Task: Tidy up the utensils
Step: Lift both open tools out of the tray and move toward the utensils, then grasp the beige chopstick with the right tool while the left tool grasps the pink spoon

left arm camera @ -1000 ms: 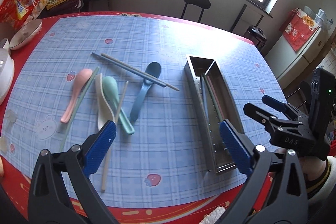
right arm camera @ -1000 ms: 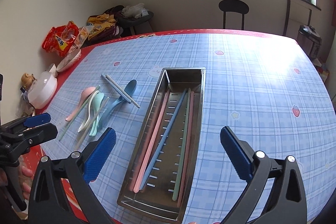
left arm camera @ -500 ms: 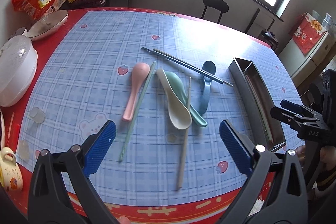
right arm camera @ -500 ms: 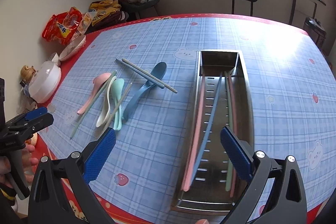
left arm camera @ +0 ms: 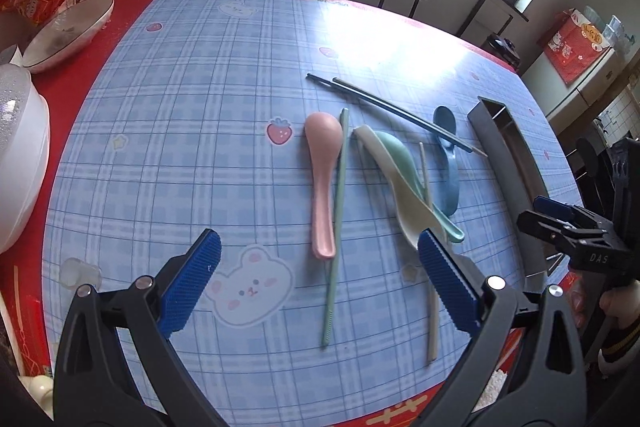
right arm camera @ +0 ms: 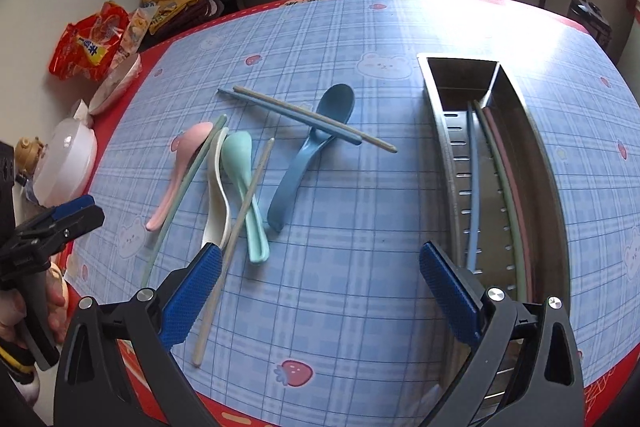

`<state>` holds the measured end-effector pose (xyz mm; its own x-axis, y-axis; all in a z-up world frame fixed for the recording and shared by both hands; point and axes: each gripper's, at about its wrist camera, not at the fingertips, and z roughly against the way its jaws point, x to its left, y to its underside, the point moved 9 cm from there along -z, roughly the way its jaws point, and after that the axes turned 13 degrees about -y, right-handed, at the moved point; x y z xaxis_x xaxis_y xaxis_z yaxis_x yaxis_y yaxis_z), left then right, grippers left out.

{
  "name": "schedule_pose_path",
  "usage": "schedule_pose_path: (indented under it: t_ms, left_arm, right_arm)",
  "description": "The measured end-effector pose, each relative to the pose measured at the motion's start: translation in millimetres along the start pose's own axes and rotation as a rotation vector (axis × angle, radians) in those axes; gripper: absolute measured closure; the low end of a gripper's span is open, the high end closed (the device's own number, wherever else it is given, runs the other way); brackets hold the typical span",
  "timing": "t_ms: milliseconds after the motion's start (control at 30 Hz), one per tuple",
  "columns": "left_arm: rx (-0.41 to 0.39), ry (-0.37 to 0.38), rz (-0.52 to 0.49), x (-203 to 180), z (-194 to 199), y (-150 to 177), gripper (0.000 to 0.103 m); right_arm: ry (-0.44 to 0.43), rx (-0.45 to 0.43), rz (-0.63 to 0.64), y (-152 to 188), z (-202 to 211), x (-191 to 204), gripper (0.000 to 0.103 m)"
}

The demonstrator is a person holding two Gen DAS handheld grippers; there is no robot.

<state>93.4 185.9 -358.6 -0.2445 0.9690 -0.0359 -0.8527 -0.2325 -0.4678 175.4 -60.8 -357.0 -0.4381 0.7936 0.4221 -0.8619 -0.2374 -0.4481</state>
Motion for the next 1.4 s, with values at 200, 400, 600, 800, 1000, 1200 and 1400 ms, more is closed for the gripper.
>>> schedule_pose_path:
  t_ms: [200, 400, 600, 800, 1000, 1200, 1400]
  left_arm:
    - [0.038, -0.017, -0.026, 12, -17, 1, 0.006]
    - [0.046, -0.040, -0.011, 25, -25, -1, 0.006]
    - [0.068, -0.050, 0.018, 35, -31, -4, 0.007]
    - [0.096, 0.015, 0.054, 35, -37, -6, 0.029]
    - [0.117, 0.105, 0.052, 18, -45, -6, 0.056]
    - [0.141, 0.223, 0.118, 2, -64, -21, 0.065]
    - [0.149, 0.198, 0.095, -14, -88, -40, 0.066]
  right_arm:
    - [-0.027, 0.107, 0.087, 22, -40, 44, 0.029]
    - [-0.025, 0.155, 0.131, 34, -63, 72, 0.041]
    - [-0.005, 0.172, 0.133, 37, -75, 76, 0.049]
    - [0.005, 0.170, 0.131, 39, -79, 74, 0.056]
    - [0.028, 0.149, 0.076, 40, -68, 51, 0.092]
    - [-0.006, 0.127, 0.014, 45, -60, 37, 0.096]
    - [-0.019, 0.121, 0.017, 44, -59, 37, 0.096]
